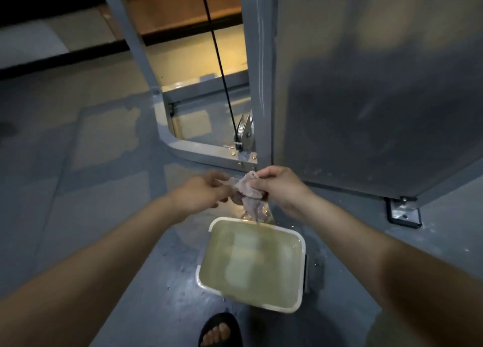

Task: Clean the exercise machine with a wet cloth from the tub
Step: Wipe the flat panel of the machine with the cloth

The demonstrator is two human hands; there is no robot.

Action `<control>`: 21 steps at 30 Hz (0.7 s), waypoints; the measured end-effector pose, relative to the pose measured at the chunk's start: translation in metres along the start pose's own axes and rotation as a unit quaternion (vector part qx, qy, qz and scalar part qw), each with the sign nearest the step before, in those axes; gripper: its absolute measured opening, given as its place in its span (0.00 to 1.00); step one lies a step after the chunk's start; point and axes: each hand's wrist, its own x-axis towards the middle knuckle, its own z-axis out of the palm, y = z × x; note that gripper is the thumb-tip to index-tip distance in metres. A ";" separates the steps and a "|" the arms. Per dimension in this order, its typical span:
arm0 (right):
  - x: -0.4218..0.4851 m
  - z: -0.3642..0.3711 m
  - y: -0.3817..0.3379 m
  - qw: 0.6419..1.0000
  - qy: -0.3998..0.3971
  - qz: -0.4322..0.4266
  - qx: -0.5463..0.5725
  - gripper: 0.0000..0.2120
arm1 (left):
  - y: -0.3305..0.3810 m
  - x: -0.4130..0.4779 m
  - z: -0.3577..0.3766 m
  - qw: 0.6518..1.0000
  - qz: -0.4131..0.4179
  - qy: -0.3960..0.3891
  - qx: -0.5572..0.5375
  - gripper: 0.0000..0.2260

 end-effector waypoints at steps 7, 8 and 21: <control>-0.014 0.025 0.070 0.986 -0.104 0.110 0.071 0.09 | -0.086 0.019 0.044 0.971 -0.011 -0.102 -0.217 0.21; -0.012 0.026 0.080 0.987 -0.083 0.120 0.062 0.08 | -0.099 0.022 0.051 0.964 -0.016 -0.128 -0.231 0.25; -0.002 0.014 0.206 0.975 -0.037 0.183 -0.121 0.18 | -0.186 0.066 0.122 0.968 -0.153 -0.031 -0.197 0.11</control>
